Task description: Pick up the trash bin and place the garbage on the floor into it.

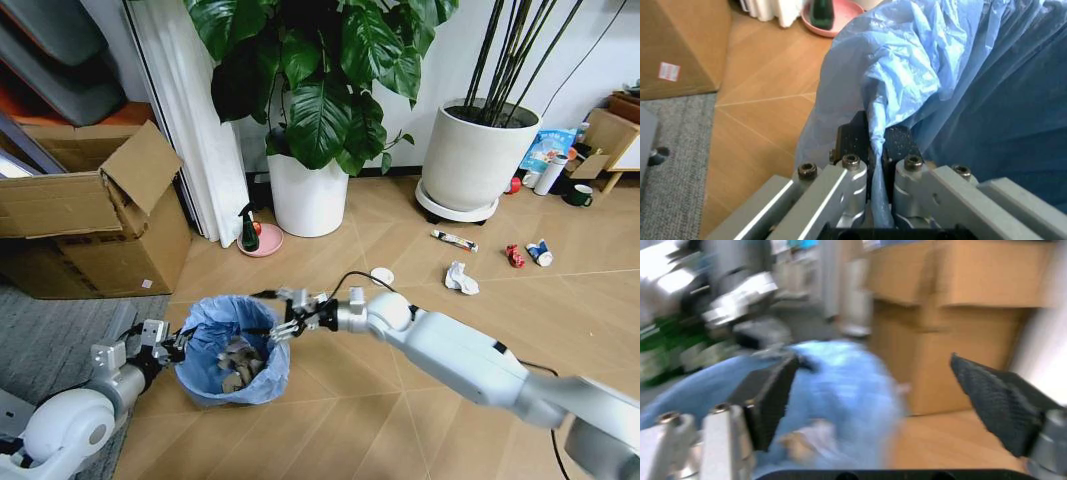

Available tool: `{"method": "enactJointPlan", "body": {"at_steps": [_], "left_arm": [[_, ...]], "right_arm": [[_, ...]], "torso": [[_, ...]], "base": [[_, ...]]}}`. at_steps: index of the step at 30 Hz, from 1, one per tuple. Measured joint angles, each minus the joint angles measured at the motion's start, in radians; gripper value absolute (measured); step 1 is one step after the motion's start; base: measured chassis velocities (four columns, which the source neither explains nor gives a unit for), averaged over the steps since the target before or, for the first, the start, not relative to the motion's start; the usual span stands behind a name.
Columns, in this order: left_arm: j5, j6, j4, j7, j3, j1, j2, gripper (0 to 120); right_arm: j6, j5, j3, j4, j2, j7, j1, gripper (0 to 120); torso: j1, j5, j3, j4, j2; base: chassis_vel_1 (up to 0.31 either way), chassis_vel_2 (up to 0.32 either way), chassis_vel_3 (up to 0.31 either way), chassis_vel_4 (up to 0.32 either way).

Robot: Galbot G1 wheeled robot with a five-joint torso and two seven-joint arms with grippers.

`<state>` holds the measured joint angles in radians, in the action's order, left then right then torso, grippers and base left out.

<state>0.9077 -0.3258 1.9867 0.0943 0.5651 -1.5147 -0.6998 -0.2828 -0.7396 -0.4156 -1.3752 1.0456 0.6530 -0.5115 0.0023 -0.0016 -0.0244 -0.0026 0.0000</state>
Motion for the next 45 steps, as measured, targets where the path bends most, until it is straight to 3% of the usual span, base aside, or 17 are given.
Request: {"method": "enactJointPlan", "body": {"at_steps": [3, 4, 7, 8, 12, 17, 26, 45], "left_arm": [[0.003, -0.003, 0.001, 0.012, 0.031, -0.007, -0.031, 0], [0.003, -0.003, 0.001, 0.012, 0.031, -0.007, -0.031, 0], [0.001, -0.004, -0.003, 0.018, 0.049, -0.007, -0.053, 0], [0.001, -0.004, -0.003, 0.018, 0.049, -0.007, -0.053, 0], [0.005, -0.005, -0.002, 0.023, 0.046, 0.0, -0.06, 0], [0.001, -0.007, 0.007, 0.029, 0.035, -0.004, -0.06, 0], [-0.023, -0.005, -0.001, 0.027, 0.043, -0.032, -0.089, 0], [-0.028, -0.002, 0.0, 0.026, 0.034, -0.029, -0.101, 0]], "right_arm": [[0.023, -0.009, 0.157, -0.024, -0.051, -0.162, -0.127, 98], [0.023, -0.009, 0.157, -0.024, -0.051, -0.162, -0.127, 98], [0.049, 0.058, 0.326, -0.06, -0.086, -0.387, -0.311, 100], [0.049, 0.058, 0.326, -0.06, -0.086, -0.387, -0.311, 100], [0.054, 0.145, 0.523, -0.099, -0.093, -0.475, -0.507, 100], [0.032, 0.183, 0.668, -0.112, -0.089, -0.448, -0.662, 100], [0.001, 0.21, 0.76, -0.106, -0.052, -0.392, -0.794, 100], [-0.023, 0.209, 0.745, -0.079, -0.044, -0.361, -0.774, 100]], "torso": [[0.0, 0.0, 0.0, 0.0001, 0.0], [0.0, 0.0, 0.0, 0.0001, 0.0], [0.0, 0.0008, 0.0, -0.0003, 0.0], [0.0, 0.0008, 0.0, -0.0003, 0.0], [0.0, -0.0003, 0.0, -0.0003, 0.0], [0.0, -0.0007, 0.0, 0.0, 0.0], [0.0, -0.0002, 0.0, 0.0, 0.0], [0.0, -0.0002, 0.0, -0.0001, 0.0]], "base": [[0.0, 0.0, 0.0, 0.0], [0.0, 0.0, 0.0, 0.0], [0.0, 0.0, 0.0, 0.0], [0.0, 0.0, 0.0, 0.0], [0.0, 0.0, 0.0, 0.0], [0.0, 0.0, 0.0, 0.0], [0.0, 0.0, 0.0, 0.0], [-0.057, 0.059, 0.061, -0.057]]}}
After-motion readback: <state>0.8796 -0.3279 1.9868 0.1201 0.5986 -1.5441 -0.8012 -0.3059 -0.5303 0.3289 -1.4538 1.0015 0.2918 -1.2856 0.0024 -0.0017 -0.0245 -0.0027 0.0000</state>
